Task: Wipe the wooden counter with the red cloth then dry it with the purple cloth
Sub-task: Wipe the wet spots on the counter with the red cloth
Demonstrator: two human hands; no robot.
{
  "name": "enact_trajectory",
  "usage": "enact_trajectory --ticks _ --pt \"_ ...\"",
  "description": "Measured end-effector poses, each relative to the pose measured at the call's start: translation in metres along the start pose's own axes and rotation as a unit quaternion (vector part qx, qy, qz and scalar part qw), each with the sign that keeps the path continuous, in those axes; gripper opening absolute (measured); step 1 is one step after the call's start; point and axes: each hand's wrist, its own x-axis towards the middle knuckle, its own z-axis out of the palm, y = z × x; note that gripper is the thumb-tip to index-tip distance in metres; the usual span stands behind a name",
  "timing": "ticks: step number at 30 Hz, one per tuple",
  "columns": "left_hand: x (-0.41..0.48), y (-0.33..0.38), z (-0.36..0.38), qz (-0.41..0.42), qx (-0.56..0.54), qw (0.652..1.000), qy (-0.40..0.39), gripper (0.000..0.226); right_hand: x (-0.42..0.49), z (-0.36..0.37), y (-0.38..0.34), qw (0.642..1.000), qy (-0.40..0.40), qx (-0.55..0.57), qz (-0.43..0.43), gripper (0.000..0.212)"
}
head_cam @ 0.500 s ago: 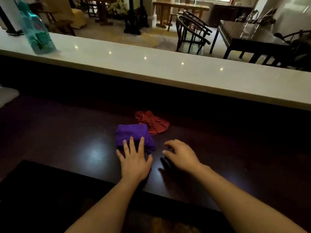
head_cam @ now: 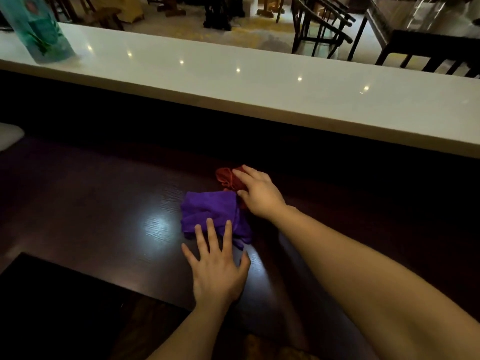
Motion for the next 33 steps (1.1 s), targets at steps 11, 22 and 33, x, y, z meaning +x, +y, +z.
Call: enact_trajectory --ticks 11,22,33 --pt "-0.002 0.001 0.000 0.006 0.006 1.000 0.006 0.083 -0.018 -0.006 0.012 0.994 -0.013 -0.108 0.030 0.041" --pt "-0.003 0.001 -0.004 0.013 0.010 1.000 0.000 0.081 -0.240 -0.003 0.030 0.986 0.067 -0.137 0.059 0.053" --pt "-0.004 0.004 -0.009 0.000 0.002 1.000 -0.003 0.079 -0.237 -0.009 0.079 0.980 0.083 -0.139 0.119 0.055"
